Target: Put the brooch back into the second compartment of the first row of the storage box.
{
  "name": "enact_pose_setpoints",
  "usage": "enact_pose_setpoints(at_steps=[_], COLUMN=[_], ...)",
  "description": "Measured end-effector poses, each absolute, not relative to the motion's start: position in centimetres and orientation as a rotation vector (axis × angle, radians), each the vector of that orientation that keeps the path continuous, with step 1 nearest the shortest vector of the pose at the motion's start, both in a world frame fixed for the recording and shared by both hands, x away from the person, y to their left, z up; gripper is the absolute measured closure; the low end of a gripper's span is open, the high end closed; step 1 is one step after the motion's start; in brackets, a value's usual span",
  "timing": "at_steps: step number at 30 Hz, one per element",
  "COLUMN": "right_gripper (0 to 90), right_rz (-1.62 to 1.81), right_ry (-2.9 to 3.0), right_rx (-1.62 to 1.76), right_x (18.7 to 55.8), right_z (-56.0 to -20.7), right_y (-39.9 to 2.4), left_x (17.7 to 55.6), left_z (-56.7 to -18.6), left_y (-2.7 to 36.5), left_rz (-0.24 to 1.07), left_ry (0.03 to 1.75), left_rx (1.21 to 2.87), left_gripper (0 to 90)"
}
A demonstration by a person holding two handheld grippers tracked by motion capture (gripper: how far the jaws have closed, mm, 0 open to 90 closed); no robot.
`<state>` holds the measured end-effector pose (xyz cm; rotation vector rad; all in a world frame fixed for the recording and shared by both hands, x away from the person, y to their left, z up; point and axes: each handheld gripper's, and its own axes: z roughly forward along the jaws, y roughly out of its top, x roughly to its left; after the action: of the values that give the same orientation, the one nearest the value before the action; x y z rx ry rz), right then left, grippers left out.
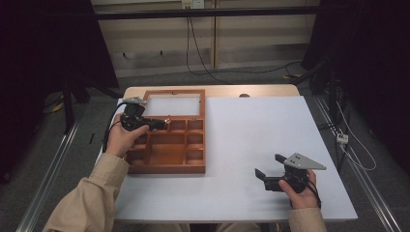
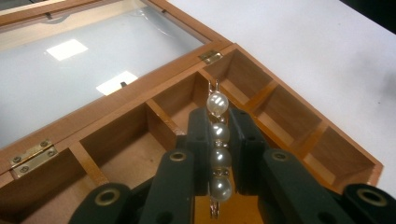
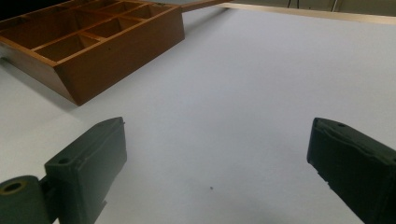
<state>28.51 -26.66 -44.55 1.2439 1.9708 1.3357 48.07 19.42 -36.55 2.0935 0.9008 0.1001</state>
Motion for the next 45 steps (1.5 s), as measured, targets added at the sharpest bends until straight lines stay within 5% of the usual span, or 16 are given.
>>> enact_pose_setpoints(at_steps=[45], right_gripper=[4.5], right_rz=[1.345], right_ry=[1.966], right_rx=[1.246], right_x=[28.4], right_z=[-44.5], right_y=[-26.9], left_x=[50.6], left_z=[-39.8], left_y=[20.1], left_rz=[0.174], left_ry=[1.043], left_rx=[2.102], left_gripper=[79.7])
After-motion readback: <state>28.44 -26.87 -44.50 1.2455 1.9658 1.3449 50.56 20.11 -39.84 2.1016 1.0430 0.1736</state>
